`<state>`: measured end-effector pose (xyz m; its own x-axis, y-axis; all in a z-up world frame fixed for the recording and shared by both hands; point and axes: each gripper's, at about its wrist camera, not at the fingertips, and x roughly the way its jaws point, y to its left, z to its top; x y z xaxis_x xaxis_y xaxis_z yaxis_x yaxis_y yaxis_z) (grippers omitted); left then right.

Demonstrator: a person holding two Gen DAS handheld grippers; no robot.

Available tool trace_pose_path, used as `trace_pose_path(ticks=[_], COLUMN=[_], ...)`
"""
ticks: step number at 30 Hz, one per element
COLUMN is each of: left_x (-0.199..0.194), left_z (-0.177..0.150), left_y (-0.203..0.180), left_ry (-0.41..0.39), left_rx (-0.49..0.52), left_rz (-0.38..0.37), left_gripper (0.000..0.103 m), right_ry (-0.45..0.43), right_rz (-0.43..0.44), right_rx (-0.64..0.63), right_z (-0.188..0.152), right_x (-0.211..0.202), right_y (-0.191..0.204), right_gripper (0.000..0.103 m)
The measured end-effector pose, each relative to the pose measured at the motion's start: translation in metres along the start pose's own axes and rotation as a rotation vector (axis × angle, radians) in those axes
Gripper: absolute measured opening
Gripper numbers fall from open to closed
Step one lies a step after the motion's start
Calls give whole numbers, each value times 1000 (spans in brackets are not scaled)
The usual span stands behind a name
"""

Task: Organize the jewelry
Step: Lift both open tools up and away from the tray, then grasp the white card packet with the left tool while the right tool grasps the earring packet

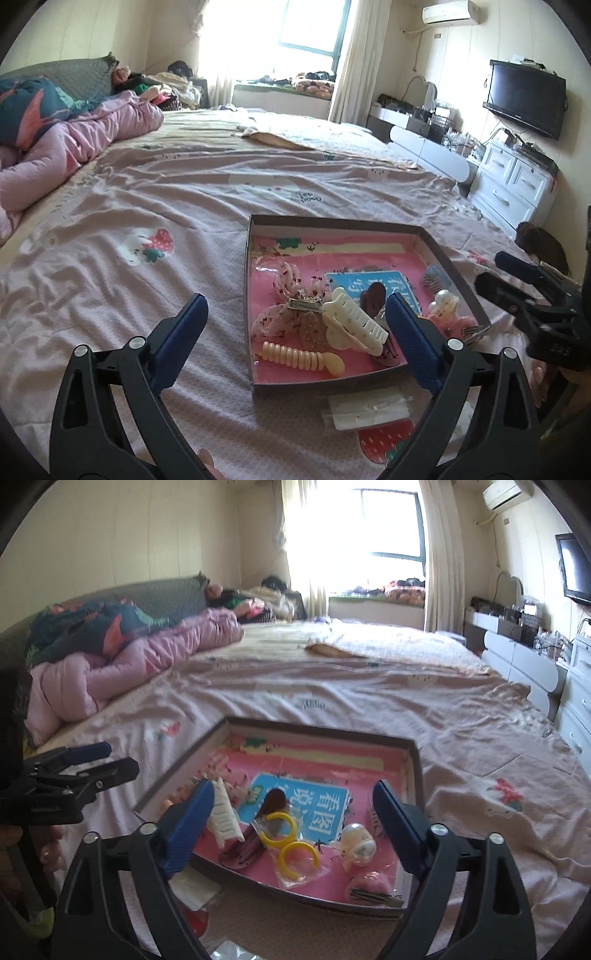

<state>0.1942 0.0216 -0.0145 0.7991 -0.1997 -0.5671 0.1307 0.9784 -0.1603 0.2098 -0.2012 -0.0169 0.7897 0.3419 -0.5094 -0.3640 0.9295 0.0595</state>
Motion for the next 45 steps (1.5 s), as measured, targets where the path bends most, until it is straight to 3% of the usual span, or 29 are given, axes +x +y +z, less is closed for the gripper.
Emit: trace_pose_path(ticks=[12, 29, 36, 45], left_x=[-42, -73, -71, -30], left_z=[-2, -12, -24, -50], left_y=[-6, -13, -19, -21], left_ry=[-79, -117, -79, 77], left_rx=[30, 48, 57, 45], left_rz=[4, -2, -18, -47], left_gripper=[91, 91, 91, 91], right_ry=[-88, -91, -42, 117], right_rz=[3, -7, 4, 48], right_rx=[-9, -39, -68, -153], right_z=[-5, -29, -46, -82], right_x=[-56, -96, -98, -66], right_y=[8, 14, 17, 33], right_gripper=[91, 91, 91, 91])
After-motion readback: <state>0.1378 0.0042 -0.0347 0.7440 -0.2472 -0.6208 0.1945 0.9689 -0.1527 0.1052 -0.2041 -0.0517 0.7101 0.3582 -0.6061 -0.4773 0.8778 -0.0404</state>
